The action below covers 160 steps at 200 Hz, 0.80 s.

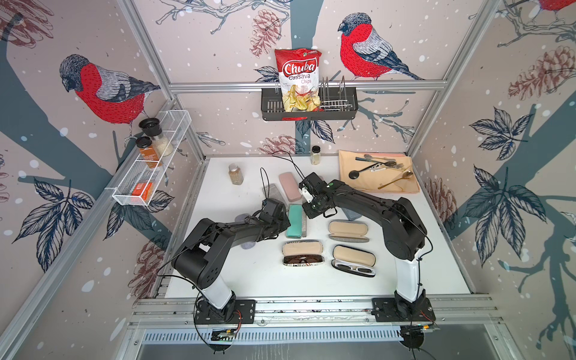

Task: Close the glasses case
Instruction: Close the glasses case at the center of the board.

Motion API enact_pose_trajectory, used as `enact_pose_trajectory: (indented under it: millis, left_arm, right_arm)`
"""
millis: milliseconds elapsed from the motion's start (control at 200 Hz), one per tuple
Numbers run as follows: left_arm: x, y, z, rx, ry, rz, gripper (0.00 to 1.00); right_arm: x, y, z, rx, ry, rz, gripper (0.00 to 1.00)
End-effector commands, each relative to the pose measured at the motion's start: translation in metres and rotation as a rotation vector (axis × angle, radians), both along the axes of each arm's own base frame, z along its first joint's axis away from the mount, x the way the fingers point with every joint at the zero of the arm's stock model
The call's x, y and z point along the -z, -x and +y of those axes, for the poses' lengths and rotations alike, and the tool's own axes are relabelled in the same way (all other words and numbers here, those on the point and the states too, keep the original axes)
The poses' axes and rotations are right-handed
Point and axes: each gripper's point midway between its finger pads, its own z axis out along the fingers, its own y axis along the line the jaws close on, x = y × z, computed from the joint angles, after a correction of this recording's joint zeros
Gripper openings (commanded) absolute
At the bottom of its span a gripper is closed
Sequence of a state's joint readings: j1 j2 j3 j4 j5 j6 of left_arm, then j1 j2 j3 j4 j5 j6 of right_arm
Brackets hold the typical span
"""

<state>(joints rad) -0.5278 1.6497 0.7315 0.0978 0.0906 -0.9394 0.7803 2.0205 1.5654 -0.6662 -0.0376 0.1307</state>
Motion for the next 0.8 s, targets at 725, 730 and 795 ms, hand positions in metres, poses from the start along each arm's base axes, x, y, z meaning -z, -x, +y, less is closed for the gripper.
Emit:
enact_pose_trajectory:
  millis: [725, 730, 795]
  left_arm:
    - [-0.012, -0.005, -0.012, 0.016, 0.077, -0.041, 0.0]
    - [-0.012, -0.005, -0.012, 0.016, 0.077, -0.041, 0.0]
    - [-0.012, -0.005, -0.012, 0.017, 0.077, -0.041, 0.0]
  right_arm:
    - [-0.004, 0.011, 0.03, -0.047, -0.118, 0.057, 0.25]
    - [-0.004, 0.011, 0.03, -0.048, -0.118, 0.056, 0.25]
    - [-0.004, 0.011, 0.03, -0.046, -0.117, 0.054, 0.25]
